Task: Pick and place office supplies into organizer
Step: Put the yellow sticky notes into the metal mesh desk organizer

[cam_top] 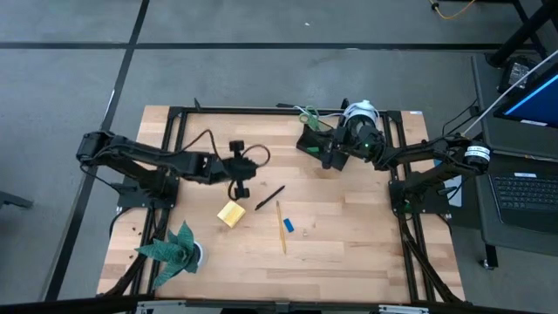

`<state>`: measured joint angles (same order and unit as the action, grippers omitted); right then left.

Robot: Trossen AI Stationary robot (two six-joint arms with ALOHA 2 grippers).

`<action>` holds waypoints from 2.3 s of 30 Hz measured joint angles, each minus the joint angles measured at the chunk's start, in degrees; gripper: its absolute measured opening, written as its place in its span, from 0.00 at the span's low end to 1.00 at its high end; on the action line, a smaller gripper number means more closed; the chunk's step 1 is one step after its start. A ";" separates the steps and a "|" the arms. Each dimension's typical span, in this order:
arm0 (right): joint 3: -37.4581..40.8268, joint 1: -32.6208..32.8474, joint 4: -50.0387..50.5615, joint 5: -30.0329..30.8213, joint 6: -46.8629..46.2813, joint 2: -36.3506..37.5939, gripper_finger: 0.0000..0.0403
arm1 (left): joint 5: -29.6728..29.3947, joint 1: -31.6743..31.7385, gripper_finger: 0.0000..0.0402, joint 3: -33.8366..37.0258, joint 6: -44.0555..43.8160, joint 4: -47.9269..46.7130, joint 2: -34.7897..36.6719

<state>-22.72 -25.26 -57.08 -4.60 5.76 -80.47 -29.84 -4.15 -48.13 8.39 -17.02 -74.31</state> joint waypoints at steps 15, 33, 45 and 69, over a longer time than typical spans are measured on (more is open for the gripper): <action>0.00 1.62 0.63 -0.50 3.54 0.00 0.04 | -6.11 -16.45 0.00 -12.69 -32.54 -22.27 -8.02; 0.00 19.07 -1.53 13.86 9.11 4.45 0.02 | 1.17 -27.46 0.00 -40.53 -66.13 -56.45 -32.76; 0.00 24.28 -0.02 17.72 9.15 6.43 0.01 | 12.87 -28.00 0.00 -50.14 -75.32 -66.20 -45.14; 0.00 21.15 -4.24 17.59 10.01 6.43 0.07 | 12.93 -27.13 0.30 -51.29 -82.54 -66.72 -47.14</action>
<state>-22.72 -4.11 -61.32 12.99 15.77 -74.04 -16.91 -31.28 -99.42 -74.14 -83.74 -121.45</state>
